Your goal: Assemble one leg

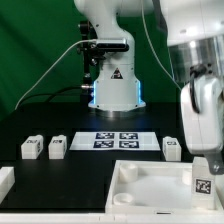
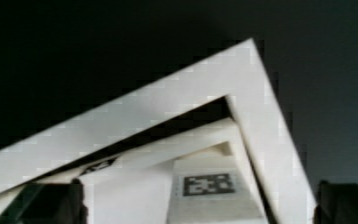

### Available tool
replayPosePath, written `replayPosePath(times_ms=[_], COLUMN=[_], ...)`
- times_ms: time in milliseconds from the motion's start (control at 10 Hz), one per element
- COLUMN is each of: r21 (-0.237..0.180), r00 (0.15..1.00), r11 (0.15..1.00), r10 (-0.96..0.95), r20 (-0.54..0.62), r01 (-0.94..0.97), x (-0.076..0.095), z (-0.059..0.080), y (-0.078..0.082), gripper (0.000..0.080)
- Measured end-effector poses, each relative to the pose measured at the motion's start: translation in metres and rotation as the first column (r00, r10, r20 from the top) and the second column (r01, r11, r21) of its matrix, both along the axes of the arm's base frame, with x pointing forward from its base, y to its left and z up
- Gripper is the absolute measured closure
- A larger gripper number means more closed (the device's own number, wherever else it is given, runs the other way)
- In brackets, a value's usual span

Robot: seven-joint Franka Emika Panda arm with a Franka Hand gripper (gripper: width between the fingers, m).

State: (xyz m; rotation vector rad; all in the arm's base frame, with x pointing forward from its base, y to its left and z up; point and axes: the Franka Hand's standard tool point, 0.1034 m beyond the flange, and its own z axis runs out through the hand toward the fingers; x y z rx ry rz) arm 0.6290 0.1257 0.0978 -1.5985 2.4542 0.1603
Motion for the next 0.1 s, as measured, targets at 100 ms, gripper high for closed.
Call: replayPosePath(times_ms=[100], r21=[-0.003], r00=[1.000], r11=[1.000], r10=[0.005], r20=[-0.009], r01=[-0.005], x=[-0.0023], z=[-0.0064], y=[-0.0007], gripper=[0.0150])
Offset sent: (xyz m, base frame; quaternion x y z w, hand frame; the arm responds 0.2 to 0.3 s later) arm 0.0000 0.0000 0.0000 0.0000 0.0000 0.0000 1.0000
